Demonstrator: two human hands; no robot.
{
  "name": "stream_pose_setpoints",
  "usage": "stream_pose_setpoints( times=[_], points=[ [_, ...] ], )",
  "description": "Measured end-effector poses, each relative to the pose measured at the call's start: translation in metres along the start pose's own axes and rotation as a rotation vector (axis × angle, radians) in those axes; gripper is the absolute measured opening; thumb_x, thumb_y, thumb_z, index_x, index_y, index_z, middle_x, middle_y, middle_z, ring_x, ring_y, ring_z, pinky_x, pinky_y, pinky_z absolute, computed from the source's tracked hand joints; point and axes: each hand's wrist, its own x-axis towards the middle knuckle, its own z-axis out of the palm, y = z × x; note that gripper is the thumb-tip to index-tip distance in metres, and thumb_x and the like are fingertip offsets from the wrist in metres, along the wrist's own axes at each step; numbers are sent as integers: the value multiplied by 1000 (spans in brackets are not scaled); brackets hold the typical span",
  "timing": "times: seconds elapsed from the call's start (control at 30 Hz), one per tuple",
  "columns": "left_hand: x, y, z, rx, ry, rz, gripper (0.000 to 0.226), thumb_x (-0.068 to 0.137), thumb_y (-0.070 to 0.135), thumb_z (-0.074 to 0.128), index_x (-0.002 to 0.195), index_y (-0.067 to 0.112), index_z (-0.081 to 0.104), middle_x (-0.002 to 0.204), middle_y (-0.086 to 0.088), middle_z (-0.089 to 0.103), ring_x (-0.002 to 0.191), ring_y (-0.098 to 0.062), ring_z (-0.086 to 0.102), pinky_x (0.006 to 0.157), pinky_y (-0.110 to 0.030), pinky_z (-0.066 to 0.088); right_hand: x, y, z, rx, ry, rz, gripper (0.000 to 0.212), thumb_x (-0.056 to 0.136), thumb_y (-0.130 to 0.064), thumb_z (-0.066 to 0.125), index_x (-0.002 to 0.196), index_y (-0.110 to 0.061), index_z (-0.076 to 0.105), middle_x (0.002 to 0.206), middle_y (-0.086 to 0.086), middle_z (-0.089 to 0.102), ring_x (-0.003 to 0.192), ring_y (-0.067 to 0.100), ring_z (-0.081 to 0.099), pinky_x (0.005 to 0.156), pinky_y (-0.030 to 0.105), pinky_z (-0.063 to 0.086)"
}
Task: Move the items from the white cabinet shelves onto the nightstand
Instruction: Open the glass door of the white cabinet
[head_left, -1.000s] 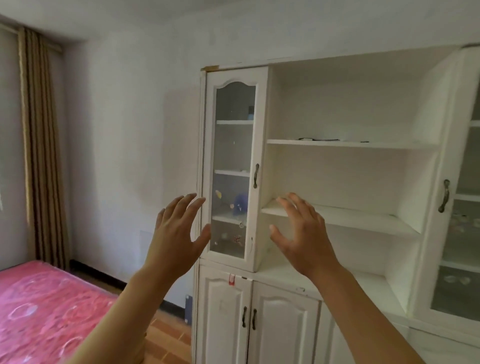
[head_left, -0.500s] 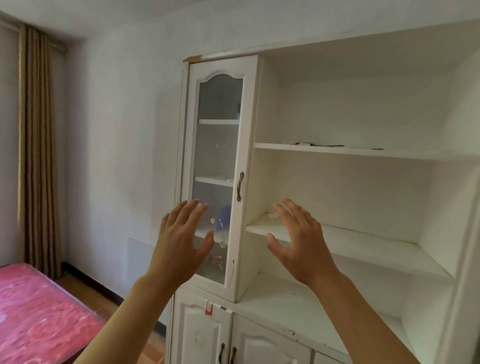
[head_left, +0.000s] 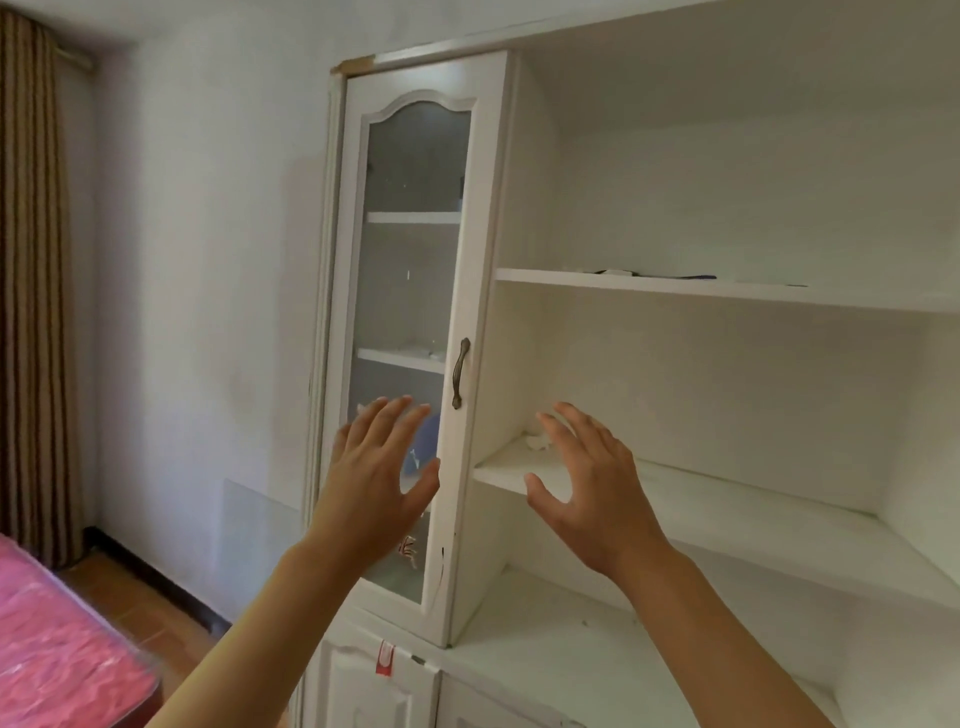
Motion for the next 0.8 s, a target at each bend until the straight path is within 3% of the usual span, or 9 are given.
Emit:
stream_pose_setpoints(
  times=[0.3, 0.63, 0.8],
  points=[
    [83, -63, 82, -43, -6, 47, 64, 96, 56, 48, 154, 29, 40, 161, 0, 43, 153, -27, 32, 120, -63, 34, 92, 38, 67, -50, 17, -11, 71, 95, -58, 41, 159, -31, 34, 169, -10, 26, 156, 12, 21, 126, 43, 26],
    [163, -133, 166, -125, -14, 110, 72, 97, 62, 38, 159, 26, 32, 163, 1, 39, 154, -24, 29, 123, -58, 30, 180, 62, 136, -90, 66, 12, 70, 97, -56, 45, 160, -30, 32, 169, -10, 25, 156, 12, 21, 127, 39, 24],
    [184, -152, 200, -178, 3, 173, 73, 98, 61, 46, 160, 27, 30, 164, 2, 36, 154, -23, 29, 125, -53, 29, 204, 72, 163, -104, 91, 20, 68, 100, -51, 51, 162, -31, 29, 170, -11, 23, 157, 10, 19, 127, 34, 22]
  ],
)
